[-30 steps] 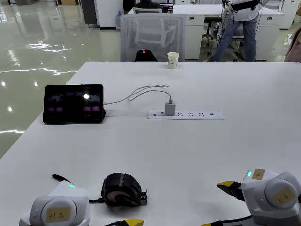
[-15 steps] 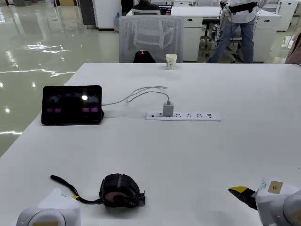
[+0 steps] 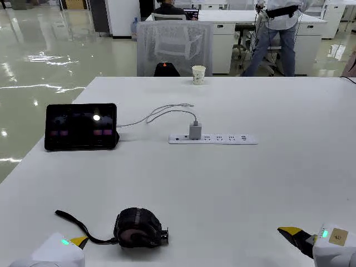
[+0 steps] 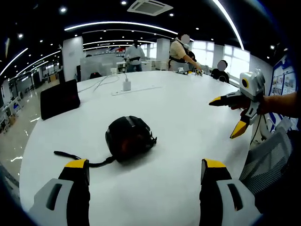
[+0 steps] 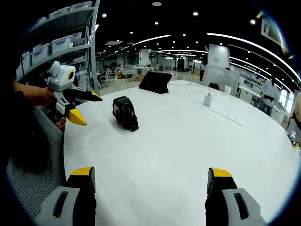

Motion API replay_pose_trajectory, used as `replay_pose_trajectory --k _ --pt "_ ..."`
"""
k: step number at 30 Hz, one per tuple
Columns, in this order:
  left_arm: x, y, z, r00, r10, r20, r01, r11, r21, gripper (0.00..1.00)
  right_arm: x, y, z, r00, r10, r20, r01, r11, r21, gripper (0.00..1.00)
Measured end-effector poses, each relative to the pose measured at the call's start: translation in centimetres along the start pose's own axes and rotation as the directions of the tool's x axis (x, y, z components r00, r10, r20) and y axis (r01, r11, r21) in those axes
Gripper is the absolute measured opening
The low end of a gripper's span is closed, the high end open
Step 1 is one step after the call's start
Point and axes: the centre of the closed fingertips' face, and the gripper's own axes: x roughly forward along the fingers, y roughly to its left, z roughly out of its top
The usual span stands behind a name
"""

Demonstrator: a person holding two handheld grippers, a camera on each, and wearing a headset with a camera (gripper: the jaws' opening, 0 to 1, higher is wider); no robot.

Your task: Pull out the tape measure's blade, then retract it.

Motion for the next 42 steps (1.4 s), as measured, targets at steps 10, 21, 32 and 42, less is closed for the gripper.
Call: replay_pose_trajectory --k 10,21,32,42 --pt "-0.7 -0.2 0.3 0.9998 -0.012 0.018 0.012 1.000 0.019 0.97 -0.9 0.3 -0.2 0.9995 -0.018 0.027 0.018 1.000 0.013 0.99" --pt "-1.2 -0.4 0.2 0.9989 -0.036 0.030 0.034 0.998 0.045 0.99 -1.9 0.6 -0.4 0.9978 -0.032 0.058 0.030 0.999 0.033 0.99" --pt "-1.9 -0.6 0.7 0.9961 -0.057 0.067 0.052 0.996 0.070 0.99 -2.4 0.8 0.1 0.9955 -0.037 0.088 0.034 0.999 0.033 0.99" --pt "-2.2 -0.7 1.2 0.9944 -0.067 0.082 0.062 0.996 0.067 0.99 -2.4 1.1 0.3 0.9955 -0.026 0.091 0.024 0.999 0.025 0.99"
